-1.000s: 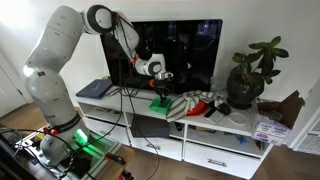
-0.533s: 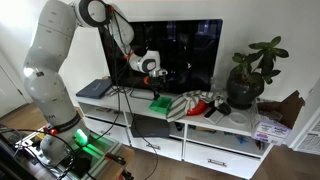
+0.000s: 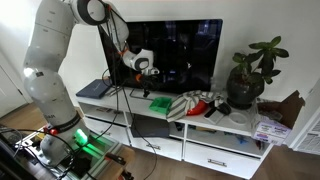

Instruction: Remove the toy car from the green storage box and place it on the television stand top

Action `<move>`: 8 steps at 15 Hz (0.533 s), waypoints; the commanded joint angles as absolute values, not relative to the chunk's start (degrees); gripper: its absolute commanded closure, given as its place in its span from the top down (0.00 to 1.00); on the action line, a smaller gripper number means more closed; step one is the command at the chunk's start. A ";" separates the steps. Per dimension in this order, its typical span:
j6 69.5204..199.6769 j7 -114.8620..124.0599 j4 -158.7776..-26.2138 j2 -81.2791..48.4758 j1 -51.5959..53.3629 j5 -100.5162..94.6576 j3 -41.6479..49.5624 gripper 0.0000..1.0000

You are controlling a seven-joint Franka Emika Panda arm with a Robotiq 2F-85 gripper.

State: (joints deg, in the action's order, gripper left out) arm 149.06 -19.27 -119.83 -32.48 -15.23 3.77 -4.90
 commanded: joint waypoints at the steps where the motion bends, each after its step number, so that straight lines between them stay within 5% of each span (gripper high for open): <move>1: 148.48 -20.79 -119.69 -32.55 -14.92 5.75 -5.28 0.35; 8: 148.12 -23.48 -119.74 -32.59 -16.53 7.59 -6.97 0.35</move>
State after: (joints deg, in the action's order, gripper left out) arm 148.25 -23.01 -119.83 -32.63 -17.33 6.85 -7.71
